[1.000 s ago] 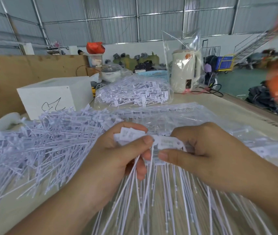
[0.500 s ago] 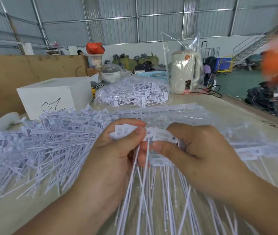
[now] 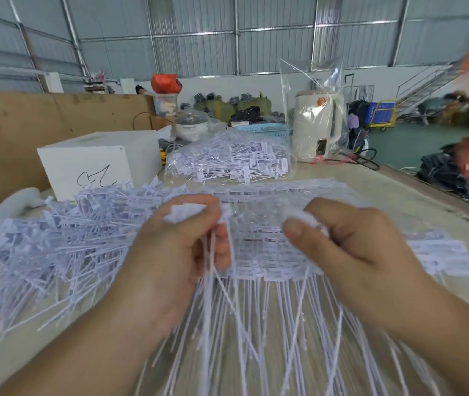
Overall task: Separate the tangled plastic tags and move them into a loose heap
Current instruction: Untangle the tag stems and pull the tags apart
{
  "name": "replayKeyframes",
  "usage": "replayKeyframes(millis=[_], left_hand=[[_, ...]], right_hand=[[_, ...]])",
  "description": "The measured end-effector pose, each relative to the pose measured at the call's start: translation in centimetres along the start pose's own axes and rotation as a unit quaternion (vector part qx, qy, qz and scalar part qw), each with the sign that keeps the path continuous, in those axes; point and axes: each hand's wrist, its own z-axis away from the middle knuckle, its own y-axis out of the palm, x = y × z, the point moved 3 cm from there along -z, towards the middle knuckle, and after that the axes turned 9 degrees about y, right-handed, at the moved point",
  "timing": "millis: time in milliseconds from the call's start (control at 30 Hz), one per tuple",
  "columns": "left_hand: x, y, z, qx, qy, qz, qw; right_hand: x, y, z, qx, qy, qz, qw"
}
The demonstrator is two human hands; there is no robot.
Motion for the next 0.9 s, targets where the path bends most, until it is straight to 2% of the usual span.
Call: replayKeyframes(millis=[67, 167, 367, 600, 767, 900], left_hand=[[0.6, 1.2, 0.9, 0.071, -0.001, -0.044, 0.996], [1.0, 2.3, 1.7, 0.133, -0.014, -0.026, 0.991], [1.2, 2.5, 2.0, 0.146, -0.019, -0.009, 0.989], [1.1, 2.1, 1.8, 0.121, -0.011, -0.027, 0.992], [1.0, 1.6, 1.4, 0.096, 0.011, -0.036, 0.995], [1.1, 1.7, 1.5, 0.118, 0.028, -0.048, 0.991]], right_hand=[[0.0, 0.8, 0.2, 0.042, -0.019, 0.035, 0.998], [0.0, 1.0, 0.3, 0.057, -0.019, 0.064, 0.996], [-0.7, 1.8, 0.3, 0.135, -0.010, 0.147, 0.980], [-0.6, 1.2, 0.0, 0.180, 0.002, 0.104, 0.978], [-0.9, -0.3, -0.4, 0.187, 0.027, 0.123, 0.974], [-0.8, -0.3, -0.5, 0.179, 0.020, 0.128, 0.975]])
